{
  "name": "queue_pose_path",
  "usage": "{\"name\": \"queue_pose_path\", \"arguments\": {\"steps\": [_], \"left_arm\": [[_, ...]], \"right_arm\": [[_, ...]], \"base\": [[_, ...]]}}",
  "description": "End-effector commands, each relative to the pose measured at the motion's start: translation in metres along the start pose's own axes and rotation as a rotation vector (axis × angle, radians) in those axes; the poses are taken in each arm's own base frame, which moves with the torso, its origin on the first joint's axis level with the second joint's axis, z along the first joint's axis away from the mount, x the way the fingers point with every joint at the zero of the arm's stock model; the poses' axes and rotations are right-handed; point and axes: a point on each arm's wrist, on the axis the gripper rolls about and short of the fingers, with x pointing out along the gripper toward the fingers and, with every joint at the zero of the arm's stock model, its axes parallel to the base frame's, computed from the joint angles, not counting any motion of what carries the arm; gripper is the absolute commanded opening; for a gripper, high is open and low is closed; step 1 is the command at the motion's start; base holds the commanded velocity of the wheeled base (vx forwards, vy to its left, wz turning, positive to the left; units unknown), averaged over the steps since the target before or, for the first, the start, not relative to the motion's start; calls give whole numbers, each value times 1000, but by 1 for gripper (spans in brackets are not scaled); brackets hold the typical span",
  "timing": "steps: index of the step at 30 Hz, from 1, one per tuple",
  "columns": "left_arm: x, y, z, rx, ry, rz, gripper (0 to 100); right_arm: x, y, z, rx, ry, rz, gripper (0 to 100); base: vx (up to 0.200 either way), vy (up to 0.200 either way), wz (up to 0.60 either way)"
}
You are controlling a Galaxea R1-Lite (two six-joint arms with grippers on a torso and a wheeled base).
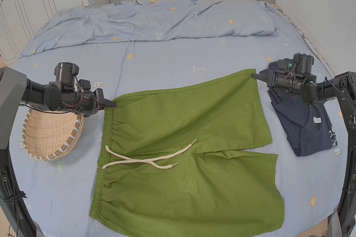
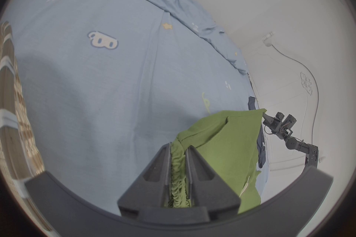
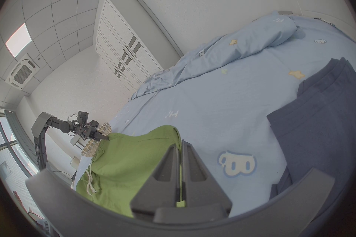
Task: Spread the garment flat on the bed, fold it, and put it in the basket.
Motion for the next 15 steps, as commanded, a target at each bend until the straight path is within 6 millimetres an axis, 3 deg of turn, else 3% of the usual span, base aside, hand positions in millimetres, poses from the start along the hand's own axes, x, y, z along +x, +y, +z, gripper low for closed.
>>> {"name": "queue_pose_path", "arguments": {"steps": [1, 6, 15], "left_arm": [[1, 3, 1, -6, -17, 2, 0], [3, 4, 11, -36, -148, 64, 0], [6, 6, 11, -43, -171, 68, 0]], "right_arm": [[-1, 2, 5, -7, -8, 0, 0], [0, 3, 6, -11, -15, -5, 0], [2, 4, 9, -18, -32, -27, 0]], "base": [[0, 0, 0], [0, 0, 0], [0, 0, 0]]}}
